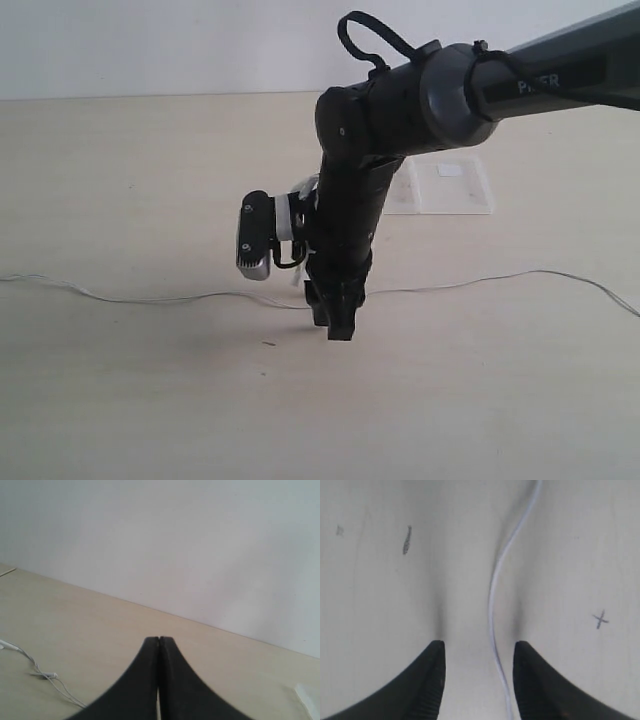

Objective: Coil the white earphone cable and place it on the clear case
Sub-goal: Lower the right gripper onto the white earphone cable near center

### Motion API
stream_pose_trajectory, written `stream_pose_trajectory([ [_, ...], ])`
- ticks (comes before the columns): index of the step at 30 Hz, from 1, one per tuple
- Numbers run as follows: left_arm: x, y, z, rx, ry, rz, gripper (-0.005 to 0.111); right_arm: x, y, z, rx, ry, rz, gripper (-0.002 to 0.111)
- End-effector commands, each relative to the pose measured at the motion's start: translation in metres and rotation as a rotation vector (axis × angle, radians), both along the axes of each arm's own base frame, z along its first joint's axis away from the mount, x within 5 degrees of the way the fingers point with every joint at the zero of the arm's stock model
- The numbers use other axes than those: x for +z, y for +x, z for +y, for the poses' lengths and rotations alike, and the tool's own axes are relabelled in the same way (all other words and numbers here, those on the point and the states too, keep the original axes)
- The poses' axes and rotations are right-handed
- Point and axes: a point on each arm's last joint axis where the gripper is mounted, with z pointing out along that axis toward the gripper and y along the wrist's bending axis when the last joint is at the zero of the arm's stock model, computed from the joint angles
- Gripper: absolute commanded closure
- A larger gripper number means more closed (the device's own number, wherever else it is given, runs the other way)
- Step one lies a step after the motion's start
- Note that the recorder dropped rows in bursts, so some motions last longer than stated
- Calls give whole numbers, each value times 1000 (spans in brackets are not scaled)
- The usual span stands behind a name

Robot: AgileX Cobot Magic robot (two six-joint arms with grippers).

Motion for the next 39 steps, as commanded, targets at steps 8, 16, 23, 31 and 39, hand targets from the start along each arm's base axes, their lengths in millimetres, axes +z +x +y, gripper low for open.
stream_pose_trajectory([
  [8, 0, 0, 0, -6, -1, -1, 107, -3, 2, 29, -53, 26, 23, 65],
  [16, 0, 0, 0, -6, -1, -1, 107, -2, 12, 41, -113, 25, 18, 65],
  [23, 0, 0, 0, -6, -1, -1, 107, -21, 8, 36, -120, -68, 96, 65],
  [31, 0, 0, 0, -6, -1, -1, 107, -25, 7, 37, -176, -71, 112, 71],
  [39, 0, 0, 0, -6, -1, -1, 107, -25, 9, 41, -258, -29, 112, 71],
])
